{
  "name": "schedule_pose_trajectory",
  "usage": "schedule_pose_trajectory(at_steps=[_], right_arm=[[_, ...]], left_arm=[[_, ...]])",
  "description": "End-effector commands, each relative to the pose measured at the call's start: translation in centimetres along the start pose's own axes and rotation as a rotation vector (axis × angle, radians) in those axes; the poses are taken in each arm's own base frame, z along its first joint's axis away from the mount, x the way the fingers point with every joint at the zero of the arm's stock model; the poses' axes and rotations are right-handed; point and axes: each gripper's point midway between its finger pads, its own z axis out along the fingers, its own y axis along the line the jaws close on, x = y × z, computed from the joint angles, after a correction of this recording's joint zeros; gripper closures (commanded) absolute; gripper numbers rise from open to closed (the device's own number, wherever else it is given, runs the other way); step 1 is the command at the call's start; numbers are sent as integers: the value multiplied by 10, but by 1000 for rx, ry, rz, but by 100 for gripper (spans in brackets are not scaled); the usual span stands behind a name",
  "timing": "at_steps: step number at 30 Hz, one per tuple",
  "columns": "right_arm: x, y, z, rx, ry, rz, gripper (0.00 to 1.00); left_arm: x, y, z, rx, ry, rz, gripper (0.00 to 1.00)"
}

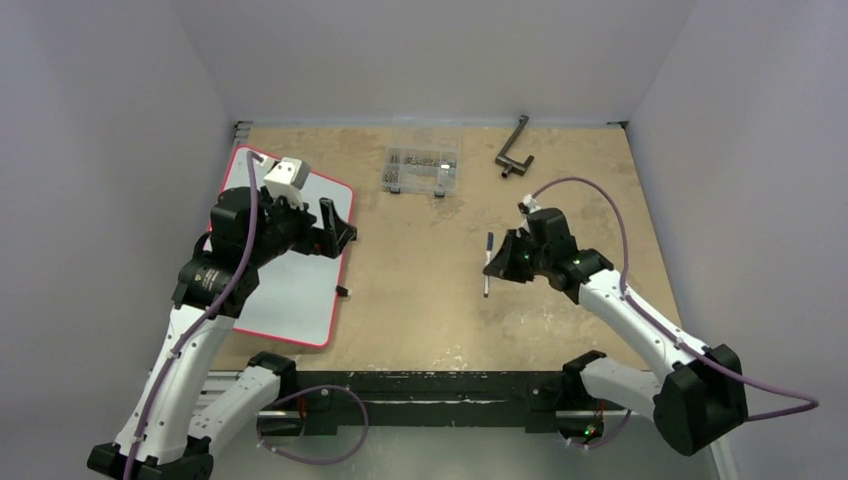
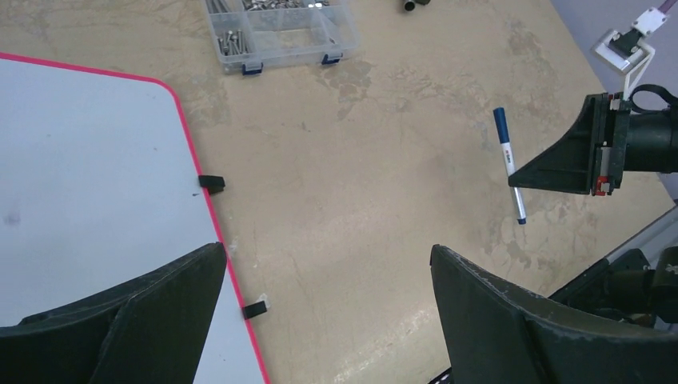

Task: Write a sentence on the whiteboard
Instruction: Open the whiteboard marker at the center of the board.

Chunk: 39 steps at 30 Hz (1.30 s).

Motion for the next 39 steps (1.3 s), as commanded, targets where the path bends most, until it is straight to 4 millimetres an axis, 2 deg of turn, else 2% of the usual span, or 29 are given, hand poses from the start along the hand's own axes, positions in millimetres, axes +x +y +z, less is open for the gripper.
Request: schedule_pose_trajectory(at_steps=[1,5,10,18,24,30,34,39], right_arm=[[-32,101,-34,-343,-108,-278,100],[-34,142,-51,-455,-120,-445,100],[-28,175,-67,-537,-129,-607,100],[-15,212,-79,-585,-147,-762,100],[-5,231,-82,-580,-165,-845,100],[2,244,-89,-590,-190,-910,100],[-1,247,-91,-571,-214,-943,100],[-6,249,-93,-544,-225,-994,100]], left_arm=[[-18,-31,0,152,-34,-31,1],[-19,-61,3,319,18,-133,8],[-25,-91,3,489,51,-248,12],[-27,-103,13,561,120,-315,22],[-25,-113,19,582,158,-336,26],[-25,-117,17,596,173,-363,36],[-23,-116,15,593,178,-362,39],[-15,-115,18,589,205,-366,52]])
